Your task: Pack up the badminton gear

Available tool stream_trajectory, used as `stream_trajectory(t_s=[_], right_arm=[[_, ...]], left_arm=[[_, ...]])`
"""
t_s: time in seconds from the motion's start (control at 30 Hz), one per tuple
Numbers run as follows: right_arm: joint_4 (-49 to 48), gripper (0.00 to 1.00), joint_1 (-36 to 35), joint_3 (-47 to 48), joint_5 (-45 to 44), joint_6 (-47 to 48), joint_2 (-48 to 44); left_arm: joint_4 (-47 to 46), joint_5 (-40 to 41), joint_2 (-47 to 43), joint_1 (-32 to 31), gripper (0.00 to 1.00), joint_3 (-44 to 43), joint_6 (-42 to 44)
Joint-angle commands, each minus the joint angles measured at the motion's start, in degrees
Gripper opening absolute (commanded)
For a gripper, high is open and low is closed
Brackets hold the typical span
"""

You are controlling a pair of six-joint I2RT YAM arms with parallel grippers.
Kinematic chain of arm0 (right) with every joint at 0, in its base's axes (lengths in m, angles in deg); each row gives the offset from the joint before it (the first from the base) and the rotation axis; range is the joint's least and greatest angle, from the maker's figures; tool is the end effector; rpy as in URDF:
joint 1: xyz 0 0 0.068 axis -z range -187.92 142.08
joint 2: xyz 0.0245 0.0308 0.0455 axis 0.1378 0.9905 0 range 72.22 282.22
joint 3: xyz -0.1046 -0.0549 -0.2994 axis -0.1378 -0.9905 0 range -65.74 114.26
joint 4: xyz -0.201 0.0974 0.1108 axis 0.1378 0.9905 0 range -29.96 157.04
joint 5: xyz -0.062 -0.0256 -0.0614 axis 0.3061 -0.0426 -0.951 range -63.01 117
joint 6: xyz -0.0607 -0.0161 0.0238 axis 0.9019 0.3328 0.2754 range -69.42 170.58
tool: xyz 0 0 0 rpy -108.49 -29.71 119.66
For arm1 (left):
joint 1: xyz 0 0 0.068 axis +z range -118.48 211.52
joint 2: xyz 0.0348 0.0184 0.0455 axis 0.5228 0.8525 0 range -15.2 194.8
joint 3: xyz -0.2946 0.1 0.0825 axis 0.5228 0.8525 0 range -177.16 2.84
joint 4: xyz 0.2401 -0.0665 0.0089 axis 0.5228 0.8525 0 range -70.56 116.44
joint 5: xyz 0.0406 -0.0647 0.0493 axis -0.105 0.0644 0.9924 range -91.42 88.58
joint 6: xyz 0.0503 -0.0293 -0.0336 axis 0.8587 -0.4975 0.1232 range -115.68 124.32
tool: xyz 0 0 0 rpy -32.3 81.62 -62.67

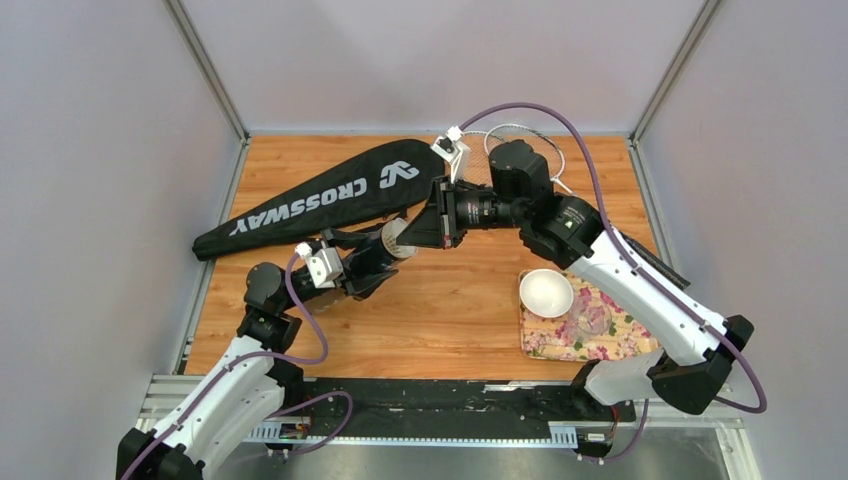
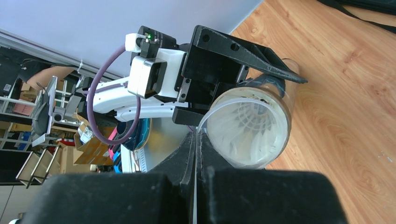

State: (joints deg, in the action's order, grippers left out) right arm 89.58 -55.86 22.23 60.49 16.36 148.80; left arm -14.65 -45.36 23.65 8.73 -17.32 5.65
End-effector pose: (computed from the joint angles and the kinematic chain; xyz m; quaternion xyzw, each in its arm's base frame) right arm 0.1626 0.2243 0.4870 -0.2605 0.7496 0.5451 0.2702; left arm 0.0987 -0.0818 0.3231 0.4084 0.4874 -0.3602 0.6826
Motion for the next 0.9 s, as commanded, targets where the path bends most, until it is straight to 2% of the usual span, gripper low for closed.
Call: stream_trajectory(t_s=[0.0, 0.4, 0.87], right_arm=[[3.7, 0.00, -0.6, 4.2, -2.0, 1.7, 1.8], [16.4, 0.00, -4.3, 12.1, -11.6, 6.9, 7.3], [20.2, 0.00, -5.7, 13.2, -15.6, 6.3, 10.1]], left_arm=[[0.7, -1.7, 0.8, -0.1, 0.06, 0.4, -4.0], [0.6, -1.8, 0.6, -0.2, 0.06, 0.3, -4.1], [0.6, -1.7, 0.3, -0.2, 0.05, 0.5, -4.1]])
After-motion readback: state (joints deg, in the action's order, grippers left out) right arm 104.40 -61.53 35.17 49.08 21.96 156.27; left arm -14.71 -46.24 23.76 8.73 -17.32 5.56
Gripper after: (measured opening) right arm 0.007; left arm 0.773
